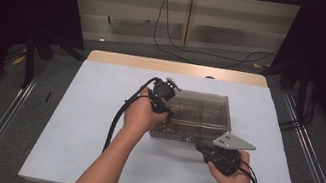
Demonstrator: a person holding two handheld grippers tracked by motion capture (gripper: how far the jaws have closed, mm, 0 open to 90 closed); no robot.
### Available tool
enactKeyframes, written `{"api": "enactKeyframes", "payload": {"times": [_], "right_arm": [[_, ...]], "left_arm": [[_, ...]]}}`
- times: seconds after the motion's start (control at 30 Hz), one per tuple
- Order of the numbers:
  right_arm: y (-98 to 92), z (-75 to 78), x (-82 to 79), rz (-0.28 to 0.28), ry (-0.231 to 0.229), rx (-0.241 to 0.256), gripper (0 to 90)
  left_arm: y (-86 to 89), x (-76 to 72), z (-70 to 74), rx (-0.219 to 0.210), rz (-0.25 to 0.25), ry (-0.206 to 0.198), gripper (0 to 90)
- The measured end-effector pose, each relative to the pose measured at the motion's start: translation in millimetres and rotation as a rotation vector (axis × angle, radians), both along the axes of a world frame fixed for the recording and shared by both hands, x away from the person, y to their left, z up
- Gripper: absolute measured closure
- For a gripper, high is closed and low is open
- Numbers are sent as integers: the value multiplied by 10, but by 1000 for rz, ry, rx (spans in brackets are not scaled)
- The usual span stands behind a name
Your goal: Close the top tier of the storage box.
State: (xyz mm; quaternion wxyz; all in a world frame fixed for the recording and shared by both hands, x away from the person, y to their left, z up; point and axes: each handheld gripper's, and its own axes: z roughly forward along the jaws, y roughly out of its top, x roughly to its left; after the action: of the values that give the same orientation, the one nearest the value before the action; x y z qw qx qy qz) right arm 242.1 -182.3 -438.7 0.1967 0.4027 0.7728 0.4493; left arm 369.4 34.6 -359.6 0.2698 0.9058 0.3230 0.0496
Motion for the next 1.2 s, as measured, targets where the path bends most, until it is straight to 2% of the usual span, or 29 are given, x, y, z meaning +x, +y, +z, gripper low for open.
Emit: {"api": "enactKeyframes", "payload": {"times": [0.2, 0.3, 0.73, 0.9, 0.93, 1.2], "right_arm": [[2, 2, 9, -5, 1, -4, 900], [2, 1, 12, -4, -1, -6, 900], [-1, 7, 50, -14, 3, -6, 900], [1, 6, 66, -18, 2, -7, 900], [-1, 4, 75, -16, -2, -10, 900], [2, 5, 110, -22, 1, -13, 900]], "left_arm": [[-5, -6, -1, 3, -4, -9, 900], [-3, -4, -1, -3, 1, 2, 900], [-10, -10, -7, -10, 11, 2, 900], [-7, -2, -4, -3, -2, -6, 900], [-11, -10, -7, -11, 12, 3, 900], [-8, -7, -7, -9, 11, 4, 900]]}}
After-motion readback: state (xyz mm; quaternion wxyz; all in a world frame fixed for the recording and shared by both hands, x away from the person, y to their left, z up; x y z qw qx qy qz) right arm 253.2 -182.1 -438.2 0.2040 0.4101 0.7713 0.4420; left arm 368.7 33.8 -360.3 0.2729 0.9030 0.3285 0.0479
